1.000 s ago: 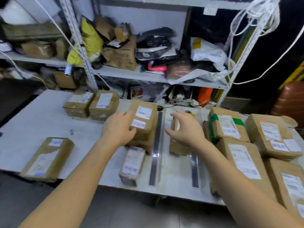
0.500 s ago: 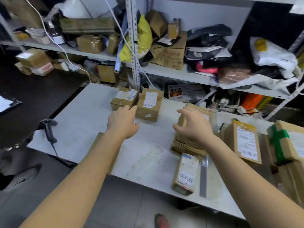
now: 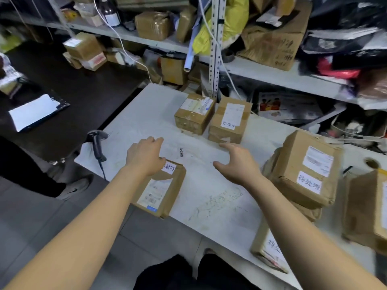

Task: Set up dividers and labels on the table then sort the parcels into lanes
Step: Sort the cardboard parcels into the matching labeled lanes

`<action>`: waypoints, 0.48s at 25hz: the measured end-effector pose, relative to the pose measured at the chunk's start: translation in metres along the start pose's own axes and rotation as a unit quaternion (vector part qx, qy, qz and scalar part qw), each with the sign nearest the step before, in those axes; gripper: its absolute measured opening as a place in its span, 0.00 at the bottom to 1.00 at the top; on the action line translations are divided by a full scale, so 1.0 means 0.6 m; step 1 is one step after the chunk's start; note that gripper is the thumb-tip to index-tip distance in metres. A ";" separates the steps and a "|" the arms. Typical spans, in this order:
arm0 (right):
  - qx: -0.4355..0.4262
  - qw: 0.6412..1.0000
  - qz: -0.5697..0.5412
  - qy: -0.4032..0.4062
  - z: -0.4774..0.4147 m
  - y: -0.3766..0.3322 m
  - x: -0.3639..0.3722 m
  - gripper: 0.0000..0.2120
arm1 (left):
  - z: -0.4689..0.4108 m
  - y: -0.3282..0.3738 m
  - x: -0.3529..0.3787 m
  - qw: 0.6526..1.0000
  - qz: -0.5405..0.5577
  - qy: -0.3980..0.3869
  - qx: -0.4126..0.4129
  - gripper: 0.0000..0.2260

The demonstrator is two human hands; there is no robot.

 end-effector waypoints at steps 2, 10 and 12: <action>0.020 1.000 -0.013 -0.017 -0.010 -0.011 0.032 0.30 | -0.012 -0.030 0.034 1.000 0.019 -0.021 -0.001 0.27; 0.180 0.973 -0.126 -0.071 -0.005 -0.090 0.212 0.33 | -0.028 -0.137 0.183 0.962 0.201 -0.187 -0.008 0.25; 0.245 0.947 -0.196 -0.063 -0.001 -0.114 0.260 0.36 | -0.024 -0.142 0.218 0.935 0.269 -0.229 -0.002 0.21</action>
Point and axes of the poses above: each hand's wrist, its own z-axis away from the middle knuckle, its own x-axis out of the palm, y = z × x, the point moved 3 cm from there along -z, towards the middle knuckle, and after that the axes turned 3 degrees about -x, right-handed, at the moved point
